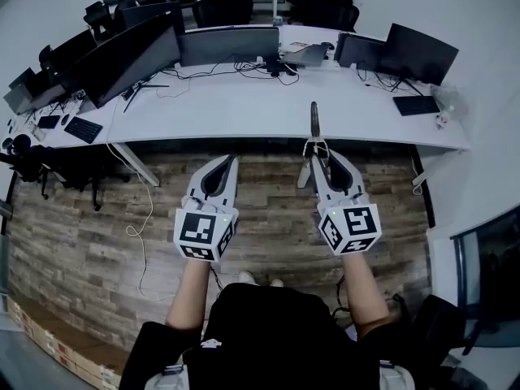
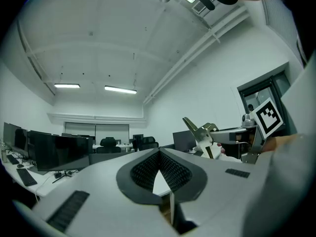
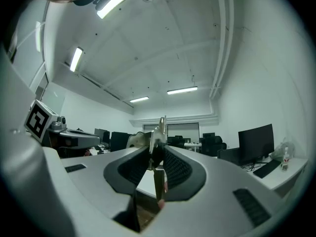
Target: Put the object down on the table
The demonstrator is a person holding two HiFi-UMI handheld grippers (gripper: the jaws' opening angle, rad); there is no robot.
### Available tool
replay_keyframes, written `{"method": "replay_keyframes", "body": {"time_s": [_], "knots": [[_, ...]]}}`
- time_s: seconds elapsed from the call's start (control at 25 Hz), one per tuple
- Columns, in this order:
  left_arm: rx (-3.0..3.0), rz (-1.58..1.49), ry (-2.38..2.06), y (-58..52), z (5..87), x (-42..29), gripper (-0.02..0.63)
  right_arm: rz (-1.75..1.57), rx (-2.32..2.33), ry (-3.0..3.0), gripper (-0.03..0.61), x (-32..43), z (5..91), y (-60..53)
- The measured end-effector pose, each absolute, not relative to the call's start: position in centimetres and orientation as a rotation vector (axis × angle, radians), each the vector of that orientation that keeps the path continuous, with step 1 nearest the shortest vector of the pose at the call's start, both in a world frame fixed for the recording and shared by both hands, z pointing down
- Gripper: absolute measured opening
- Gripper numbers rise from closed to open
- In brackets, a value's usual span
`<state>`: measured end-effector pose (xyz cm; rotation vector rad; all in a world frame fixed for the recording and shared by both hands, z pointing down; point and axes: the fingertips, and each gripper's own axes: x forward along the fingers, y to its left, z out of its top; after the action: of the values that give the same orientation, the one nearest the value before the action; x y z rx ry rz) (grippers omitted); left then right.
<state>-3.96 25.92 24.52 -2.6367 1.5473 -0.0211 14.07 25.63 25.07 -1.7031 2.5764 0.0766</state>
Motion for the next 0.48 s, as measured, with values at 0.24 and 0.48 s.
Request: {"method": "replay_keyframes", "body": {"time_s": [0.24, 0.48], "knots": [[-2.653, -0.038, 1.551, 27.3, 25.4, -2.1, 0.014, 0.069, -1.687, 2.581, 0.1, 15.8, 25.6, 27.1], [-2.667, -0.06, 1.548, 27.4, 26.0, -0.7, 0.014, 0.058, -1.676, 2.58, 0.1, 17.1, 26.3, 27.3]]}}
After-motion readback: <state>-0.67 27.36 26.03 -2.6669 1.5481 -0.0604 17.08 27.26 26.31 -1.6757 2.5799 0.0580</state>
